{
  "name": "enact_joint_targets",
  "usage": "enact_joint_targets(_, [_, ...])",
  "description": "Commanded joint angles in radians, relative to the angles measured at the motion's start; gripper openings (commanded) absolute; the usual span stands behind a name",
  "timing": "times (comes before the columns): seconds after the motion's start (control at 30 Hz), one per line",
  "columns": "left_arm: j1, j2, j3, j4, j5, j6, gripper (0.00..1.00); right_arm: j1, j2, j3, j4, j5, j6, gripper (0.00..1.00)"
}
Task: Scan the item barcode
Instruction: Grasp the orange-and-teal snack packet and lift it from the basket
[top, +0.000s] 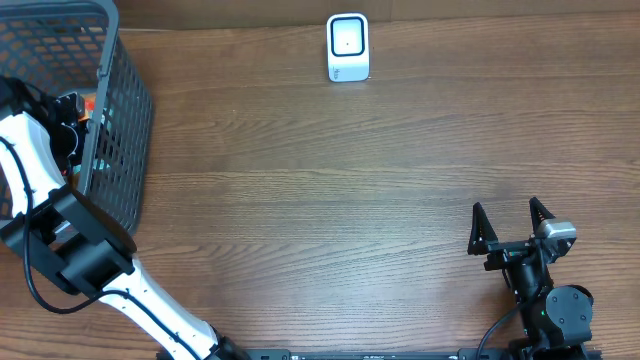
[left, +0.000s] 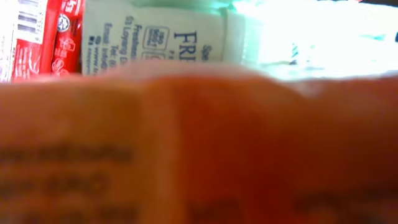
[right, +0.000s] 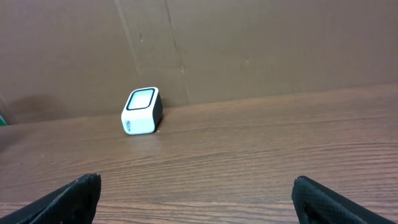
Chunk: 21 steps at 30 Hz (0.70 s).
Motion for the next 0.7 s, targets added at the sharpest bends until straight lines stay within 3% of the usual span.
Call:
enact_joint_targets(0.0, [0.001,0.000,0.114,-0.023,0.006,-0.008,0.49,-0.004,-0.008,-0.011,0.006,0.002,-0.004,1.00])
enact_joint_targets(0.4, [0.001,-0.040,0.463,-0.199,0.005,-0.095,0.47,-0.004,-0.008,-0.011,0.006,0.002,-0.004,1.00])
enact_joint_targets(0.67, [-0.027,-0.260,0.547,-0.208,0.042,-0.187,0.47,-0.004,-0.008,-0.011,0.006,0.002,-0.004,1.00])
